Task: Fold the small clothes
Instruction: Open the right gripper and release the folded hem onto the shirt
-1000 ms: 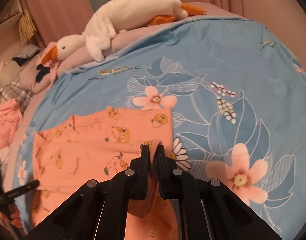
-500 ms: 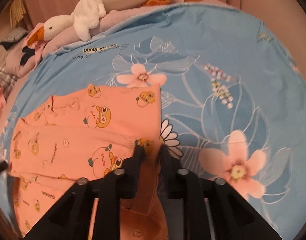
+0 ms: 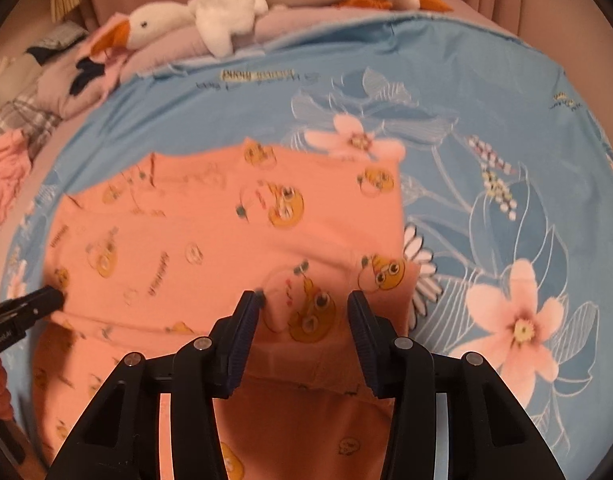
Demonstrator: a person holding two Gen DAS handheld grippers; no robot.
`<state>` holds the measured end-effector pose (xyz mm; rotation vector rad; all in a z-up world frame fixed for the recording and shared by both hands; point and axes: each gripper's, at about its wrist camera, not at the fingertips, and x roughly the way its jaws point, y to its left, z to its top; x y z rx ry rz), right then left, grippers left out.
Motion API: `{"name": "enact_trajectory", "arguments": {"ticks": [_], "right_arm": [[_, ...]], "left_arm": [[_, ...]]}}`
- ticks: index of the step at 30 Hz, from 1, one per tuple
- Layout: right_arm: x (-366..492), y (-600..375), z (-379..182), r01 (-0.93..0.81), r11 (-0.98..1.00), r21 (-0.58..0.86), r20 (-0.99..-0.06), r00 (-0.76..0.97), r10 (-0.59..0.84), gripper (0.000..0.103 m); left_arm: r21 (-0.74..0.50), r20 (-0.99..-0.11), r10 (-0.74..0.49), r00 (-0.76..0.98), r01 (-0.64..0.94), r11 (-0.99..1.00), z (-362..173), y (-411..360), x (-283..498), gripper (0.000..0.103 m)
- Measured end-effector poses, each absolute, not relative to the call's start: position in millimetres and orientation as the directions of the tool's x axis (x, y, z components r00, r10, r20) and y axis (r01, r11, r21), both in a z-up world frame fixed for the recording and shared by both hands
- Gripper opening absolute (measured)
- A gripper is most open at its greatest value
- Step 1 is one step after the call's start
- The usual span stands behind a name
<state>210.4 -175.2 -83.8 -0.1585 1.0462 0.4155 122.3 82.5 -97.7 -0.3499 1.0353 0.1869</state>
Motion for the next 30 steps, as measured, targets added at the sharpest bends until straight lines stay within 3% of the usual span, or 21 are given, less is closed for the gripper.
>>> {"name": "enact_trajectory", "arguments": {"ticks": [11, 26, 28, 29, 30], "right_arm": [[197.3, -184.5, -92.3, -0.419, 0.907, 0.053, -0.861, 0.441, 0.254, 0.051], [189.0, -193.8, -90.1, -0.395, 0.915, 0.083, -0.861, 0.434, 0.265, 0.051], [187.5, -195.7, -87.7, -0.394, 0.915, 0.087, -0.861, 0.433, 0.268, 0.051], [186.4, -197.3, -86.1, -0.391, 0.916, 0.09, -0.86, 0.433, 0.269, 0.051], [185.0, -199.6, -82.3, -0.384, 0.919, 0.092, -0.857, 0.439, 0.269, 0.051]], "left_arm": [[-0.206, -0.857, -0.015, 0.515, -0.316, 0.926, -100.8, 82.3, 117.9, 0.03], [-0.317, -0.835, -0.087, 0.543, -0.347, 0.882, -91.7, 88.9, 94.7, 0.03], [-0.304, -0.832, -0.071, 0.551, -0.345, 0.888, -85.4, 87.1, 89.8, 0.034], [-0.298, -0.829, -0.062, 0.556, -0.345, 0.89, -81.8, 86.1, 86.7, 0.044], [-0.292, -0.824, -0.051, 0.564, -0.346, 0.892, -77.4, 84.8, 83.1, 0.06]]}}
